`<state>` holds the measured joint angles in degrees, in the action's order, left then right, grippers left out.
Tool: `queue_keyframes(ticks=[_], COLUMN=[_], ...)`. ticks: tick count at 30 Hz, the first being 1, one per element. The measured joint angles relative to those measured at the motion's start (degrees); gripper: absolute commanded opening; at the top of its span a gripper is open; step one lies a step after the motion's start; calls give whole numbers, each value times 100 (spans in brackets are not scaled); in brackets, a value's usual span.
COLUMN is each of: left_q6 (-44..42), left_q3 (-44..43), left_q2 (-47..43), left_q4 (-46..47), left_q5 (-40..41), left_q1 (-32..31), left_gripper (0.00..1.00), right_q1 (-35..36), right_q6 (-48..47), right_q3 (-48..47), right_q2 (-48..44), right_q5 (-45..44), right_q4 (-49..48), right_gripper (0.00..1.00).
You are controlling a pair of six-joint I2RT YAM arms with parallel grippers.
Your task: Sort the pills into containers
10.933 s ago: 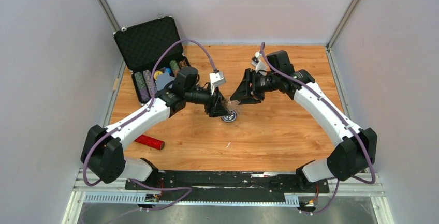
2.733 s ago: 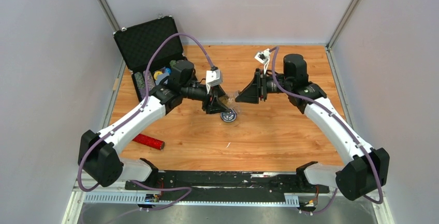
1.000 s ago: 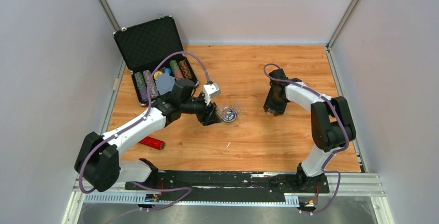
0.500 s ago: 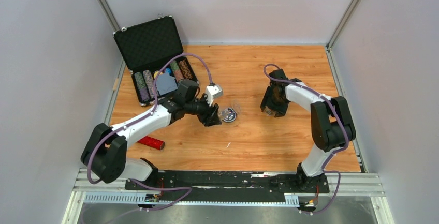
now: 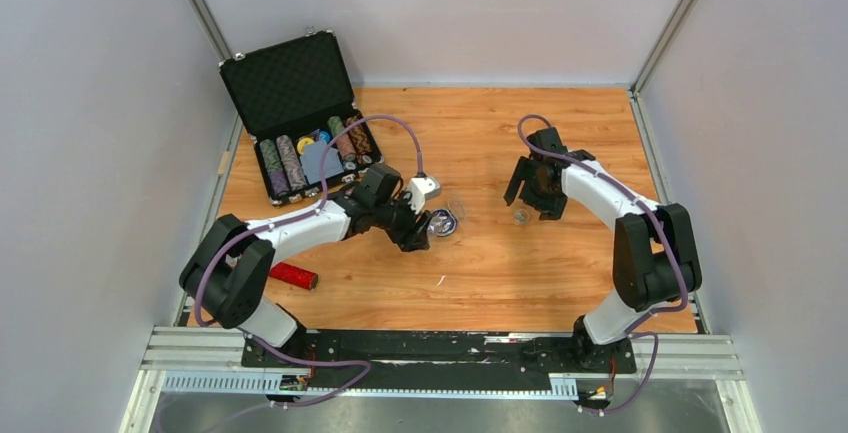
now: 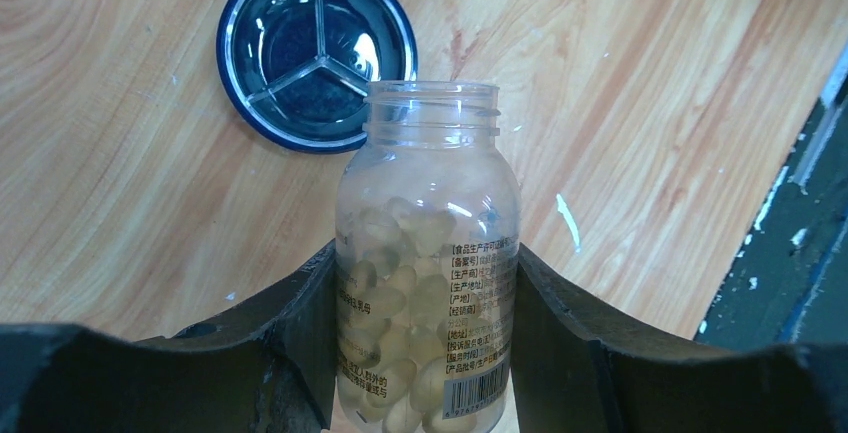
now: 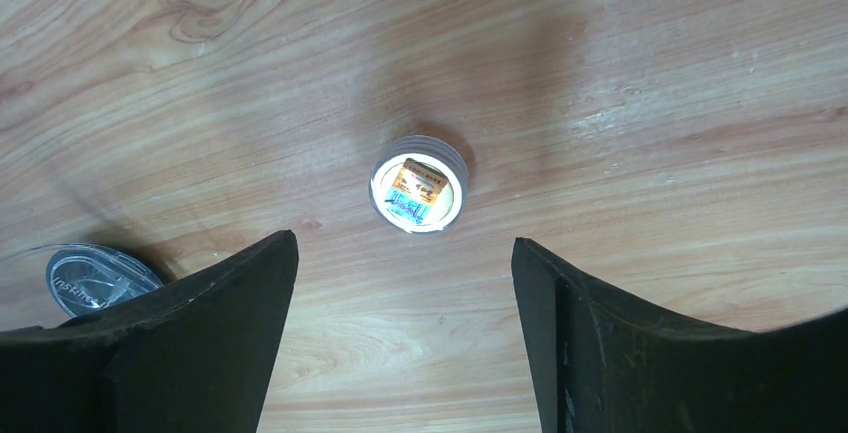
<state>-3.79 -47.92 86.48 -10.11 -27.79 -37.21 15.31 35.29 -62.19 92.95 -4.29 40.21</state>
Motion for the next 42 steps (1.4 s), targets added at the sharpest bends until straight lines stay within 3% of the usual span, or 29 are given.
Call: queue_keyframes(ticks=[22,42], left_q6=[-7,90], left_q3=[-205,-1228], left_q2=[509,1108], left_q4=[-37,-1403], left_q5=[1198,1790], left_q1=[-238,-398], left_gripper=[0,0], right_q1=[-81,-166], right_q6=[2,55], right_q3=[269,337], right_q2=[-393,-433], right_q5=[-63,66], right_q4=[35,35], right_gripper=[80,80])
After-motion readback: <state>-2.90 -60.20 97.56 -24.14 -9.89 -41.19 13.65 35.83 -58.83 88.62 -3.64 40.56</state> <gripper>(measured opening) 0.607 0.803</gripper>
